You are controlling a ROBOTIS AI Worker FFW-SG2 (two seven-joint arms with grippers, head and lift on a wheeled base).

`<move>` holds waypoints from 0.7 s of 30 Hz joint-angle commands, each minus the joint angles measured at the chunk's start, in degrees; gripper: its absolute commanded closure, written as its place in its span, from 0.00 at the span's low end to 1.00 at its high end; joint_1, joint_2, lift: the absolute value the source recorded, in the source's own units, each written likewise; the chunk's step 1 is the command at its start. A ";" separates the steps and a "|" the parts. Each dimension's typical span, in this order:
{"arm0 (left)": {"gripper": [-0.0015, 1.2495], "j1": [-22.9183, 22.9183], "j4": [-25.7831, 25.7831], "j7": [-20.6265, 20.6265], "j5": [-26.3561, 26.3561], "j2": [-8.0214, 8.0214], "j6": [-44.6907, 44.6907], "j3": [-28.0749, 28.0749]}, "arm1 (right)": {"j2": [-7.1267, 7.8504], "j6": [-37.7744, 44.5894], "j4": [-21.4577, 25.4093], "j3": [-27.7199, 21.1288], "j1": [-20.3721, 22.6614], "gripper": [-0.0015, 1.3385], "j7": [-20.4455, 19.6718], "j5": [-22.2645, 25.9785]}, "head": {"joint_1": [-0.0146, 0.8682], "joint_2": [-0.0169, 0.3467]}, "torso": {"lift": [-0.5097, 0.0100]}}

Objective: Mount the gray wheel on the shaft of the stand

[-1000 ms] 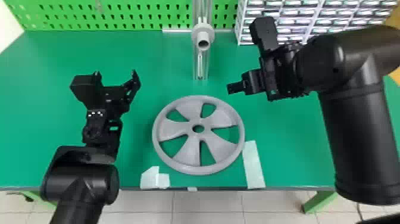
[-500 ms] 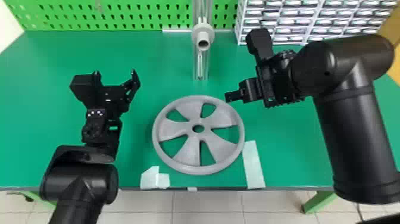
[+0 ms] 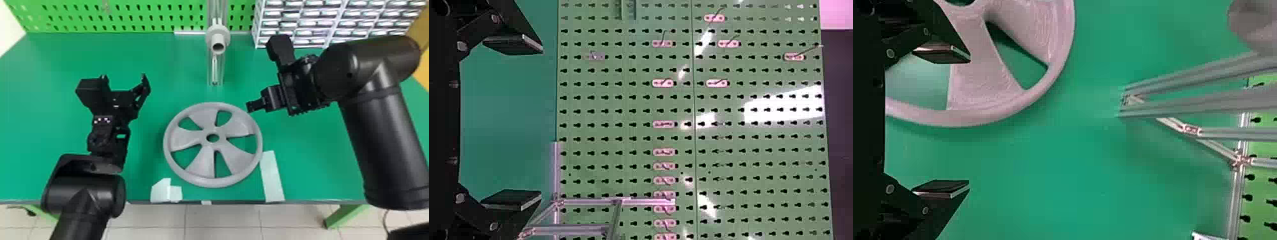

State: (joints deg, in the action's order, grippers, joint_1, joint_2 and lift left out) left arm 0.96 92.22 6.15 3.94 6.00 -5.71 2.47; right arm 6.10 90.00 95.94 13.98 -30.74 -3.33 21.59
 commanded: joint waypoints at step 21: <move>0.20 -0.44 -0.02 0.18 -0.51 0.51 0.26 0.96 | 2.34 0.08 -7.26 3.59 -4.68 0.28 0.07 1.96 | 1.00 0.19 | 0.79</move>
State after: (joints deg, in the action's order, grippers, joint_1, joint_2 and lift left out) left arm 0.53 92.20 6.32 3.47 6.49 -5.49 3.33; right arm 8.23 90.00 89.82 16.97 -34.65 -3.29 23.28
